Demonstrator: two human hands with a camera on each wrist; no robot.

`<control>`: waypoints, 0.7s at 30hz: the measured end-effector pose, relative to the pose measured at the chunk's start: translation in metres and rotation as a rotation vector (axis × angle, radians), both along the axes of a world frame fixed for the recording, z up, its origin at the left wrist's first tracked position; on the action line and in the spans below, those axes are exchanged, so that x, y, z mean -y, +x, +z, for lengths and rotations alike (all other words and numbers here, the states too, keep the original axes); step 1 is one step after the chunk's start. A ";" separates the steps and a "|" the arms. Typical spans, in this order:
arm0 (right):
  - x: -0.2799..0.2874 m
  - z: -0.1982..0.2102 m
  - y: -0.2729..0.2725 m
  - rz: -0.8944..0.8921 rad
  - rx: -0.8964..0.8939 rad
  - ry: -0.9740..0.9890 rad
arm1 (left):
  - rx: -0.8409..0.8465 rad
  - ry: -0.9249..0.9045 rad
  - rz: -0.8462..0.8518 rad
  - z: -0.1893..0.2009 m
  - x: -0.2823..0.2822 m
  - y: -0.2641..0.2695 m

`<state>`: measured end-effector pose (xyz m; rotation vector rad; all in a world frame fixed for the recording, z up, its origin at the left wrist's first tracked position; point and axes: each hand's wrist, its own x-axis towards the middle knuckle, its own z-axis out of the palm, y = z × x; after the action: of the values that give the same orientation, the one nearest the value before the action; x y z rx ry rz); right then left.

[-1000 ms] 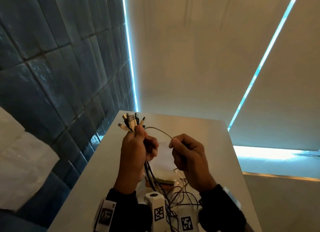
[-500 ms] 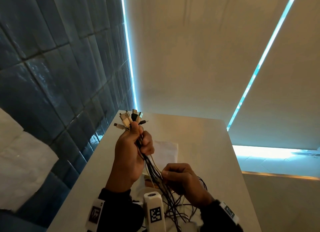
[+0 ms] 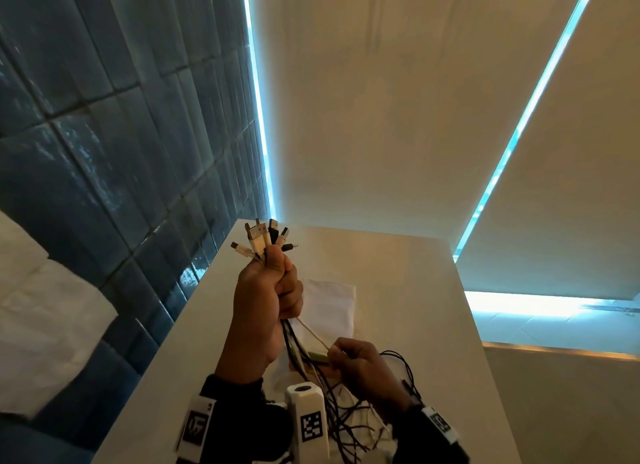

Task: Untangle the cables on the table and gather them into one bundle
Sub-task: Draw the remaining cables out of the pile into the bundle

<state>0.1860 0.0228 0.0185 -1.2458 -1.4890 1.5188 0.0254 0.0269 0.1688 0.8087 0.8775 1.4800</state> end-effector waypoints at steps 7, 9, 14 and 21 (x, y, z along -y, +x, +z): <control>-0.005 -0.030 0.010 -0.025 0.079 -0.029 | -0.012 -0.020 0.030 -0.002 -0.001 -0.001; -0.005 -0.036 0.011 -0.047 0.123 -0.025 | -0.007 -0.027 0.035 -0.002 -0.002 -0.001; -0.005 -0.044 0.020 -0.110 0.238 -0.068 | -0.003 -0.052 0.035 -0.004 -0.005 -0.003; -0.017 0.025 0.017 -0.367 -0.181 -0.144 | -0.109 -0.106 0.010 -0.007 -0.006 0.000</control>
<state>0.2026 0.0397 0.0435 -1.3393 -0.9862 1.4630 0.0249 0.0329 0.1617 0.8128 1.0340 1.3958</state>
